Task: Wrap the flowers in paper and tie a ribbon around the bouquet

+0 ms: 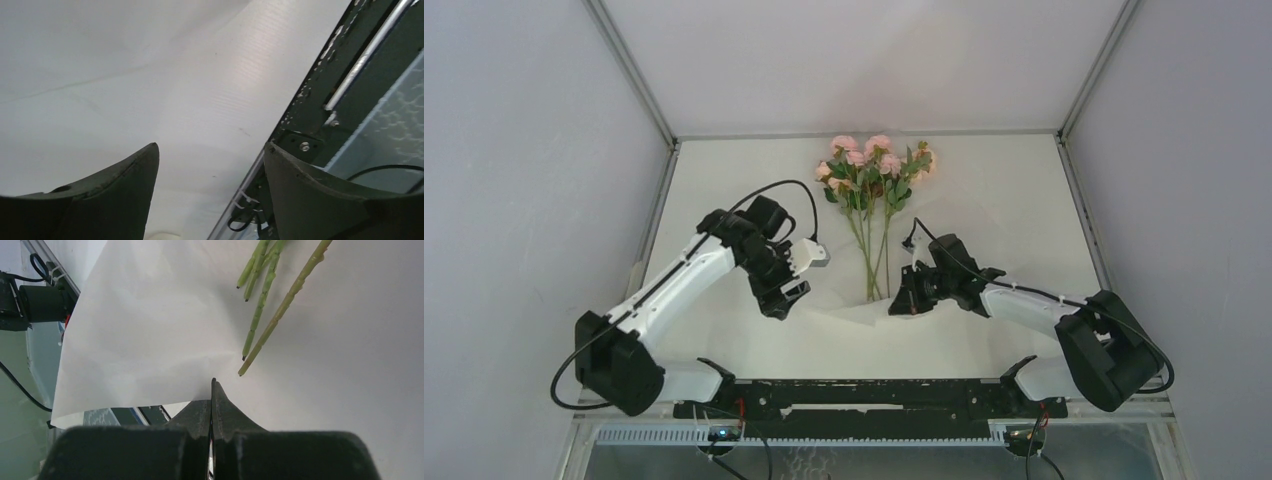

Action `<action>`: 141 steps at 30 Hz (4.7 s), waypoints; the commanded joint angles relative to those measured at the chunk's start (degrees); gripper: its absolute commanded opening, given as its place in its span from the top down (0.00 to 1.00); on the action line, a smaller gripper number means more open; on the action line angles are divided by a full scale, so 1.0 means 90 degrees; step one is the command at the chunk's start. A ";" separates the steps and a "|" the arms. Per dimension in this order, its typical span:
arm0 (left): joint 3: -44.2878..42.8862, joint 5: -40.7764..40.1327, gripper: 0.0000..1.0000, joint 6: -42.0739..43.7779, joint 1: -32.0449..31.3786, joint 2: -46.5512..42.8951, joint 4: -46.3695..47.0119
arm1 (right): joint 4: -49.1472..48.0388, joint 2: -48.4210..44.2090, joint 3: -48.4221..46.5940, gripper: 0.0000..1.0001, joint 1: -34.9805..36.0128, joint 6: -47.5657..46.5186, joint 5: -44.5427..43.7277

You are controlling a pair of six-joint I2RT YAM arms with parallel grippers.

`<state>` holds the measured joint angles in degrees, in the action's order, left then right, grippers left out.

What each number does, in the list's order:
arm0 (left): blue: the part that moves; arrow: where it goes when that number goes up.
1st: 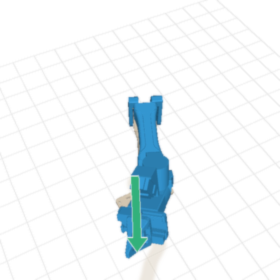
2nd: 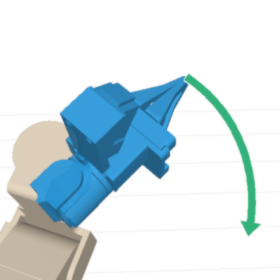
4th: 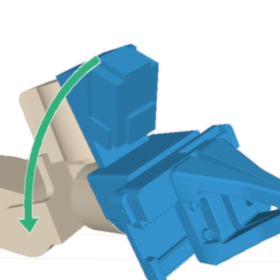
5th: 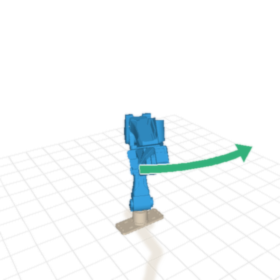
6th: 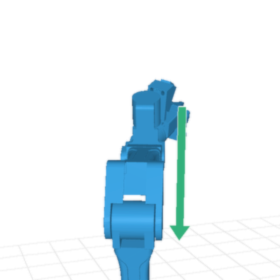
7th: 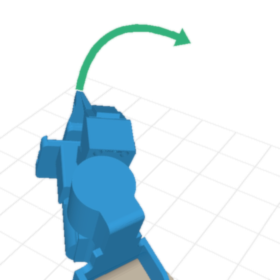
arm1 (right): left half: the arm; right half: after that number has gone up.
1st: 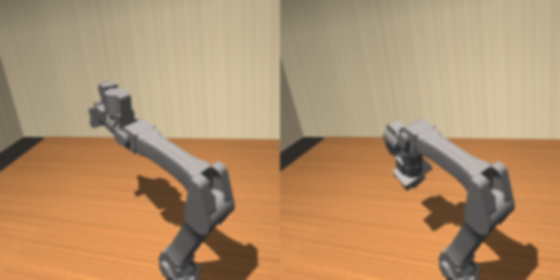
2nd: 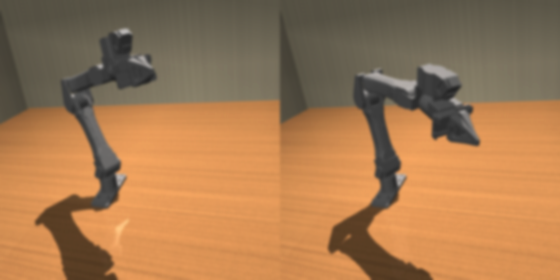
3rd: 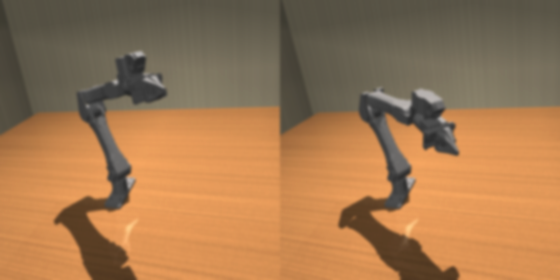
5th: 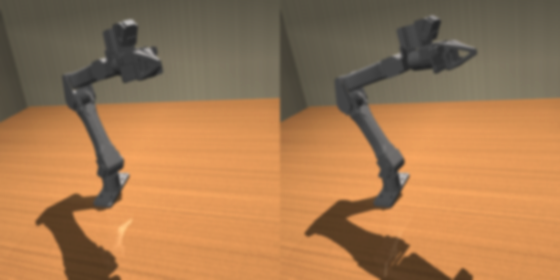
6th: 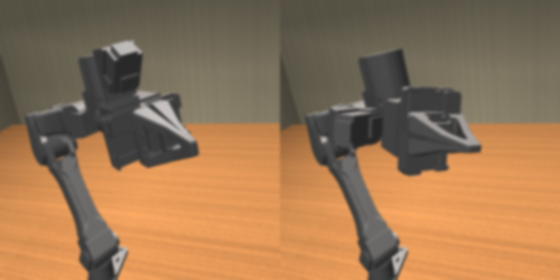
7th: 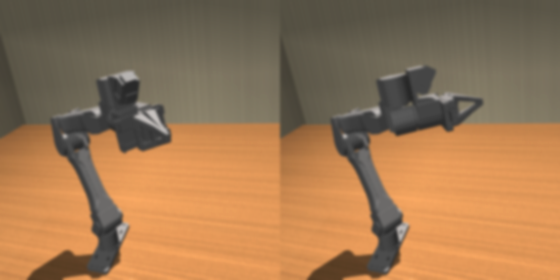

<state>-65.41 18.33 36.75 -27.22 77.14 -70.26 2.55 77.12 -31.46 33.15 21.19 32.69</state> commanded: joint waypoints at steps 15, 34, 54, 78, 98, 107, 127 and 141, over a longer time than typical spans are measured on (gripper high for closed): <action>0.2422 -0.1513 0.00 0.1939 -0.2270 -0.2751 0.2293 | 0.0797 -0.0705 -0.0342 1.00 0.2281 0.0741 -0.2371; 0.5133 -0.3598 0.00 0.0553 -0.4256 -0.2562 0.8334 | 0.0738 -0.1385 -0.0069 1.00 0.2416 0.1309 -0.2676; 0.4056 -0.2561 0.47 -0.0683 -0.3713 -0.3046 0.6170 | 0.0890 -0.1401 0.0127 1.00 0.2244 0.1167 -0.2482; 0.3691 -0.0036 1.00 0.0299 -0.3108 -0.2576 0.4881 | 0.1769 -0.3279 -0.0095 0.33 0.1446 0.0517 -0.0883; 0.3820 0.0340 1.00 -0.0018 -0.3157 -0.2675 0.4709 | -0.0080 0.3187 -0.2760 0.99 0.2203 0.0212 0.0113; 0.3840 0.0042 1.00 -0.0570 -0.3129 -0.2715 0.4860 | 0.1023 0.3038 -0.2860 0.97 0.2087 -0.0242 -0.0008; 0.2876 0.0847 1.00 -0.0926 -0.1660 -0.1016 0.4631 | 0.0662 -0.2134 0.0228 0.28 0.1649 0.0366 -0.0996; 0.2679 0.0891 1.00 -0.1036 -0.1484 -0.0563 0.4693 | -0.0714 -0.0467 0.0371 0.29 0.1517 0.0239 -0.0053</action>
<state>-37.87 24.43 28.71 -41.43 71.59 -29.28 1.98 72.38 -27.68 47.27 23.31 28.08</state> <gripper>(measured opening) 0.005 0.761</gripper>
